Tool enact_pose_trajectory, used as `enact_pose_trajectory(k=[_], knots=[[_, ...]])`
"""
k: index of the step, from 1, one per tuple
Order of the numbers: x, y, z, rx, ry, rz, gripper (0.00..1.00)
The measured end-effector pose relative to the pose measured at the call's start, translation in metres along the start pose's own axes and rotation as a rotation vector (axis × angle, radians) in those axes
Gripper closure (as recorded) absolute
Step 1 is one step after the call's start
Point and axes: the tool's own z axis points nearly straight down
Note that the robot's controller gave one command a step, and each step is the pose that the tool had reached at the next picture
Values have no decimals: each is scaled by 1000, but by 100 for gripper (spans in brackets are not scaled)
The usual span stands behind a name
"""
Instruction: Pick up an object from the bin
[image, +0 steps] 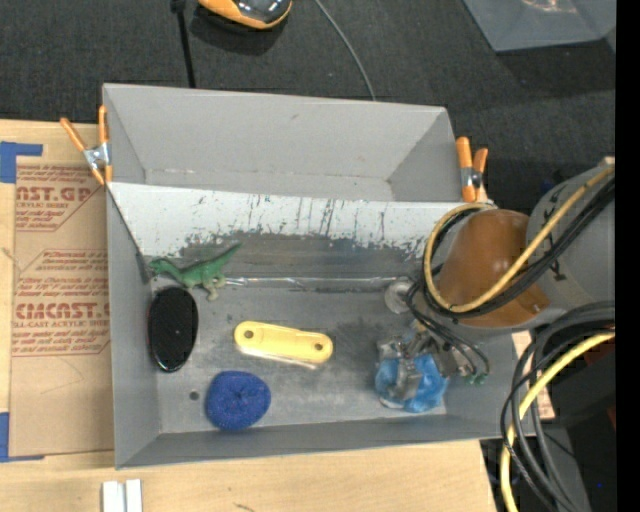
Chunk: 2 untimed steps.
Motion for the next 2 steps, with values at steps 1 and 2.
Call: enact_pose_trajectory(k=[1,2], knots=[[0,0,0,0,0,0,100],[-1,-5,3,-1,-2,31,100]])
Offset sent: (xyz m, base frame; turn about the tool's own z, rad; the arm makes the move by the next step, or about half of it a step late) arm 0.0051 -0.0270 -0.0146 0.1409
